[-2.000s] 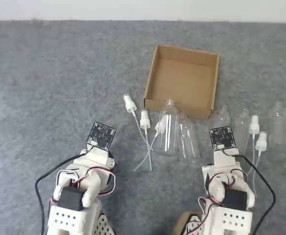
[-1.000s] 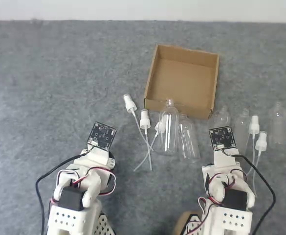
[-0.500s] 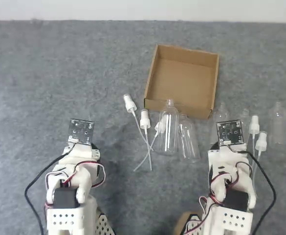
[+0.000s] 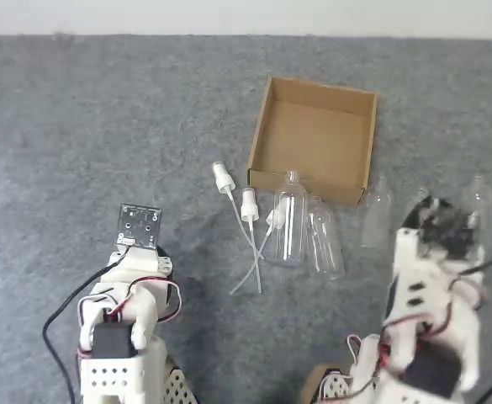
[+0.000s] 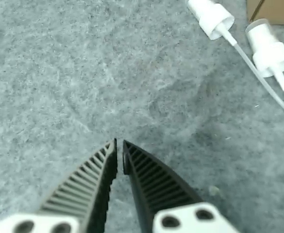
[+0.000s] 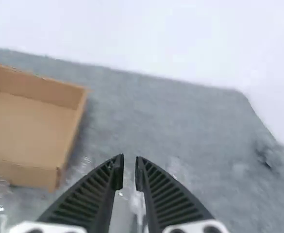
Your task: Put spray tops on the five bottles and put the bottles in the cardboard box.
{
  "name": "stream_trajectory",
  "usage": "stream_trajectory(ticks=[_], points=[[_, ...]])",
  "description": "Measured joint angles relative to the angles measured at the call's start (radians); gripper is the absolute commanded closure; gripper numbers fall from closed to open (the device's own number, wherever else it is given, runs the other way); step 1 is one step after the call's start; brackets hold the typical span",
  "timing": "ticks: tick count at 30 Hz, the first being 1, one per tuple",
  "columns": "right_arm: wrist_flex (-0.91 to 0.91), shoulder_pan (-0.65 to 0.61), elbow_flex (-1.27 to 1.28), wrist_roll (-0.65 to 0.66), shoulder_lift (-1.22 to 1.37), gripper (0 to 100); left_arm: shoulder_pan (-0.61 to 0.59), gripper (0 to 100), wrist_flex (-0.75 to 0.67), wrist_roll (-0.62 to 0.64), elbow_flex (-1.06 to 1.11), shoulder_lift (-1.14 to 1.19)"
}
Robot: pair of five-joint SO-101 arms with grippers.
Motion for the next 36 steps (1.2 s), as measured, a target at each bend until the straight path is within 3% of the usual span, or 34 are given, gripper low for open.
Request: stream_trajectory(ticks=[6,10,14,19,36], points=[[0.107,0.087,-0.322,0.074,0.497,83.0,0.000,99,0.000,0.000,0.000,0.000],[0.245,0.129,-0.574,0.160,0.868,86.0,0.000,99,0.000,0.000,0.000,0.000],[0.267,0.164,-0.760,0.180,1.146,87.1,0.000,99,0.000,0.000,0.000,0.000],[0.281,0.190,-0.919,0.189,1.392,73.2,0.000,99,0.000,0.000,0.000,0.000],[0.334,0.261,-1.398,0.170,2.074,73.8,0.000,99,0.000,0.000,0.000,0.000]])
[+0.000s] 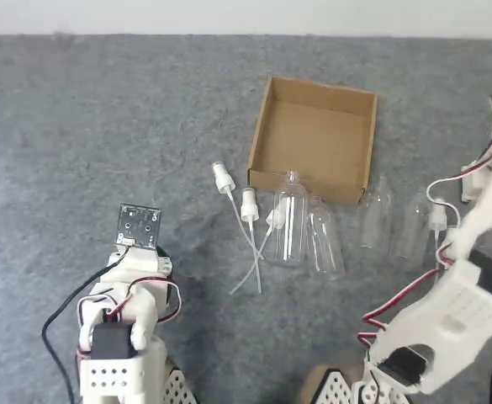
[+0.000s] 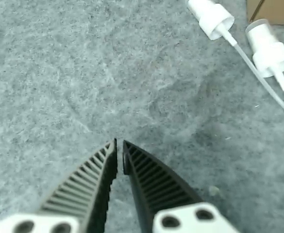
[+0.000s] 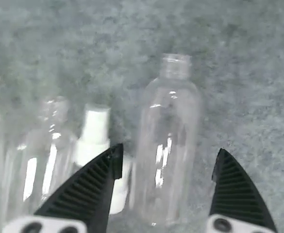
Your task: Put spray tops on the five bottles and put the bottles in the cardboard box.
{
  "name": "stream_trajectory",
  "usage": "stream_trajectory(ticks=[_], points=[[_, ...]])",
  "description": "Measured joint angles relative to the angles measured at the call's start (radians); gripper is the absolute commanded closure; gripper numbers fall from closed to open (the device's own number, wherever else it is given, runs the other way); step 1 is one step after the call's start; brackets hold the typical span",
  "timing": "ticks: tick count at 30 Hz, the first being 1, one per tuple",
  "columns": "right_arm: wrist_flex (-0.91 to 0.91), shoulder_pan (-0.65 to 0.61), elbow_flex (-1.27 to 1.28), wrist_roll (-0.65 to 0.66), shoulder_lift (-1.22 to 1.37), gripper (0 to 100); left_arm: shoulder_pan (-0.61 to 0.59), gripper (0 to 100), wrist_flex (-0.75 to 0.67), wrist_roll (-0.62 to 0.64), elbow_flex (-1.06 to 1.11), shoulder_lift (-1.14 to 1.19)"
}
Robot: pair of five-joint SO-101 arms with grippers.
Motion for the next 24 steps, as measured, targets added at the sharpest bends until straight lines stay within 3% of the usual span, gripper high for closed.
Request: stream_trajectory(ticks=[8,15,18,24], points=[[-0.026,0.015,-0.091,-0.006,0.149,75.4,0.000,99,0.000,0.000,0.000,0.000],[-0.072,0.026,-0.100,-0.006,0.219,99.5,0.000,99,0.000,0.000,0.000,0.000],[-0.078,0.058,-0.101,-0.002,0.219,98.1,0.000,99,0.000,0.000,0.000,0.000],[0.000,0.152,-0.103,0.146,0.218,98.3,-0.009,99,-0.002,0.002,0.000,0.000]])
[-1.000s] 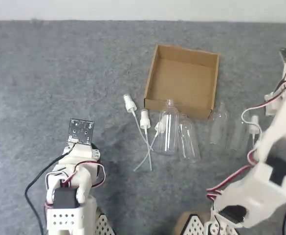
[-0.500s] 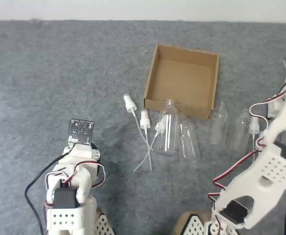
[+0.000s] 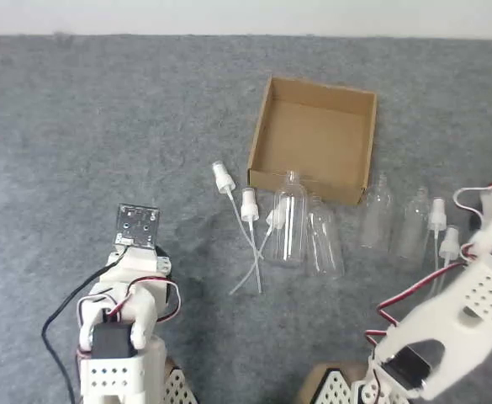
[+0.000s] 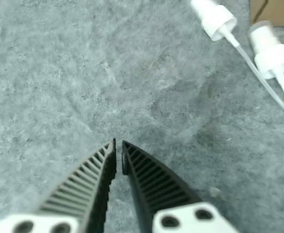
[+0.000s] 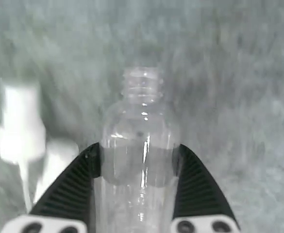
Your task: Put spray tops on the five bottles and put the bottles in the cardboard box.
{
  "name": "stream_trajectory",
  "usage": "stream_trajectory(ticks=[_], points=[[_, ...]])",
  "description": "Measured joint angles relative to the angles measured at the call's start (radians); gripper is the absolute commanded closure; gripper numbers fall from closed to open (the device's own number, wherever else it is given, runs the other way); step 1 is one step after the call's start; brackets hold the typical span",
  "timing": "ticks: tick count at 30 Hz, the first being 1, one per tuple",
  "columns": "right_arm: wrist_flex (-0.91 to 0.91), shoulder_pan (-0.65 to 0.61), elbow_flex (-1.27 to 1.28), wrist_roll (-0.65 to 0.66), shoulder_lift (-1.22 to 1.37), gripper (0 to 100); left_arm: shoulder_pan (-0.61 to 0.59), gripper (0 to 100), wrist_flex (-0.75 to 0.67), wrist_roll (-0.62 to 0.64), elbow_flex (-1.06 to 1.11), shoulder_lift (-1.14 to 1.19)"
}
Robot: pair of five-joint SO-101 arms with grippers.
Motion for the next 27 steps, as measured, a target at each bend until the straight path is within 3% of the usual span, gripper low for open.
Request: stream_trajectory(ticks=[8,13,21,27], points=[[0.106,0.083,0.000,0.141,-0.005,99.2,-0.043,98,-0.120,-0.011,0.000,0.000],[0.114,0.130,0.003,0.196,-0.005,99.2,-0.183,98,-0.178,-0.209,-0.003,0.000],[0.043,0.146,0.078,0.204,-0.040,99.2,-0.126,98,-0.014,-0.247,-0.278,0.011],[0.014,0.150,0.152,0.203,-0.110,99.2,-0.114,98,-0.014,-0.278,-0.563,0.404]])
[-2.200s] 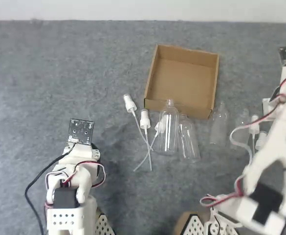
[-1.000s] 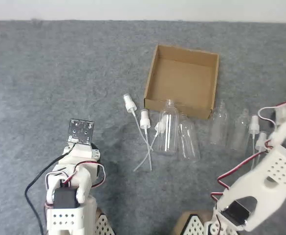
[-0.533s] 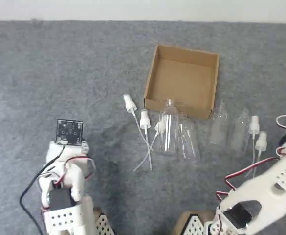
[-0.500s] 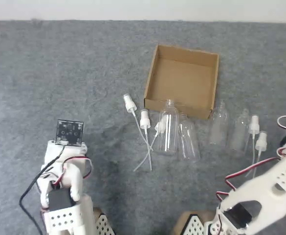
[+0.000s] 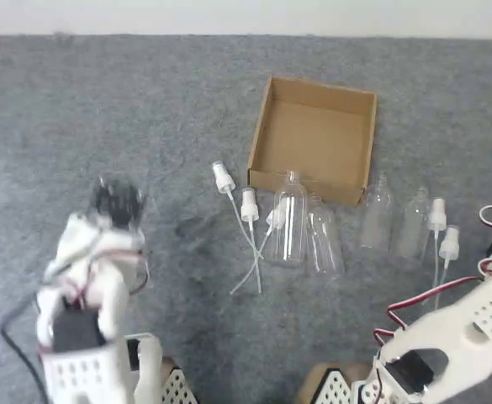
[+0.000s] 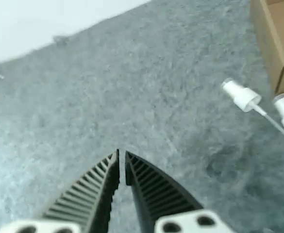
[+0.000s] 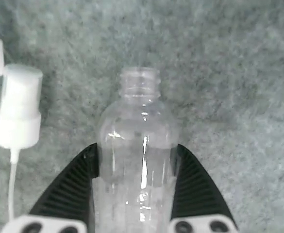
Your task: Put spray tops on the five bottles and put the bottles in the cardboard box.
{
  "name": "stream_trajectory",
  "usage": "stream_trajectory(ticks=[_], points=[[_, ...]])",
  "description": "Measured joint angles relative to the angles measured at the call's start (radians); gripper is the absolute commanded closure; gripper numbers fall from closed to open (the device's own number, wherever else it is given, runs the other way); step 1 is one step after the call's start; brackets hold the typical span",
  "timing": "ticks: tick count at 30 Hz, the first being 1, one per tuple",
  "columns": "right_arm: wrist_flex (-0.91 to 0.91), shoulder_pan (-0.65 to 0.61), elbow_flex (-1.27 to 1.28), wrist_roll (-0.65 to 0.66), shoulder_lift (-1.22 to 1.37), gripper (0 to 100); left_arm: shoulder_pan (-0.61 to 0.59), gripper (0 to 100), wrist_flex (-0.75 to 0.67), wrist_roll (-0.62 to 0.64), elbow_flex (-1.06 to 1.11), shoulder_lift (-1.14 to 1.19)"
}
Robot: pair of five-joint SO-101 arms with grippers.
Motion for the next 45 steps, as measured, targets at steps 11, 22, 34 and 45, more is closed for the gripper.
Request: stream_trajectory(ticks=[11,22,34,45], points=[[-0.273,-0.021,0.489,0.000,-0.393,99.0,0.135,95,0.167,0.209,-0.733,0.979],[-0.315,-0.089,0.635,-0.038,-0.493,98.8,0.301,83,0.049,0.402,-0.873,1.384],[-0.319,-0.091,0.663,-0.049,-0.493,98.8,0.302,83,-0.146,0.744,-0.890,1.599],[-0.322,-0.100,0.663,-0.049,-0.493,98.8,0.336,83,-0.213,0.790,-0.891,1.649]])
